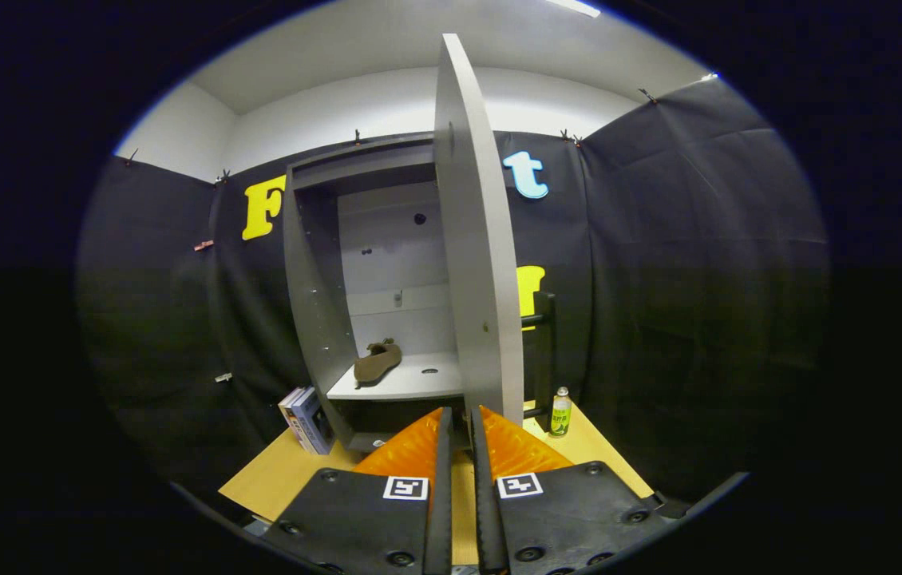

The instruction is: Open the shoe cabinet door, grab the shoes and put them into the shoe cabinet, then close the shoe cabinet door.

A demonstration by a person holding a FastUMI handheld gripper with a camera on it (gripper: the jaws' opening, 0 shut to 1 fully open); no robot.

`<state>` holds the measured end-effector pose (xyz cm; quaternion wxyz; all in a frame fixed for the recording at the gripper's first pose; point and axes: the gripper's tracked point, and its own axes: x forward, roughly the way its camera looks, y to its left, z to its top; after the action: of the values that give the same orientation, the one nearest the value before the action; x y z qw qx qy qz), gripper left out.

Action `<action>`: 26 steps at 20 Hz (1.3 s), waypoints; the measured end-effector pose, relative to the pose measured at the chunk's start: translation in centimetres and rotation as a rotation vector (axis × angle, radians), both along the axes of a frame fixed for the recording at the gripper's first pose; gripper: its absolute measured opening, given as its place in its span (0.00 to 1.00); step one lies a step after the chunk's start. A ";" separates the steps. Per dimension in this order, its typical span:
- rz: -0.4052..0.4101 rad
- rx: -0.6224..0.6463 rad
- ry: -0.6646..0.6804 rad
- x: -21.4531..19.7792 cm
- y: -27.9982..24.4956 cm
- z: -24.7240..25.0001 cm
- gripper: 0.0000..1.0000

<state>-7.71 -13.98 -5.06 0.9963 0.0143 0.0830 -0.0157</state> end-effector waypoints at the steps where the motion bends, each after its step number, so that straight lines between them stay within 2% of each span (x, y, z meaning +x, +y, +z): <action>1: 0.016 0.005 0.016 0.1 0.9 -1.0 0.17; 7: 0.067 0.017 0.199 1.7 6.3 -10.4 0.17; 10: 0.058 0.015 0.305 3.0 8.9 -16.2 0.17; 20: -0.103 0.001 0.635 7.1 11.6 -36.0 0.17; 26: -0.185 0.048 0.780 7.4 11.0 -44.8 0.17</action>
<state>-0.36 -3.01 -49.85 0.8839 0.0381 0.4535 -0.1078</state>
